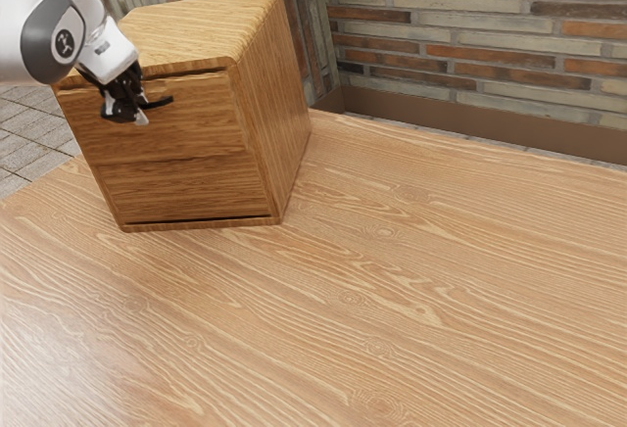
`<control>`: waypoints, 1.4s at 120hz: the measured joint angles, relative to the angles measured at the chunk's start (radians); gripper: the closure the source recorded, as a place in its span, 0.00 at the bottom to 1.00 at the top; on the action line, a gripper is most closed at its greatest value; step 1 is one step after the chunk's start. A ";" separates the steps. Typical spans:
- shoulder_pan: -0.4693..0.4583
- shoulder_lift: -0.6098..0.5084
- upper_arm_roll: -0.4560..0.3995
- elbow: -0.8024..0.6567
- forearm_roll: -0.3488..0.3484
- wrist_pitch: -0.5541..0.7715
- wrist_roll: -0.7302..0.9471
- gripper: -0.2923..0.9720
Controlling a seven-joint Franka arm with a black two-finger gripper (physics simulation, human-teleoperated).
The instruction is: Pull the drawer handle with one arm to open the drawer
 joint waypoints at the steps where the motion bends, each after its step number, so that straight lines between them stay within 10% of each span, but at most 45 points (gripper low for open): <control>1: 0.000 -0.001 0.000 -0.003 0.000 0.001 0.000 0.74; 168: -0.045 -0.668 -0.036 -0.743 0.014 0.177 0.020 0.76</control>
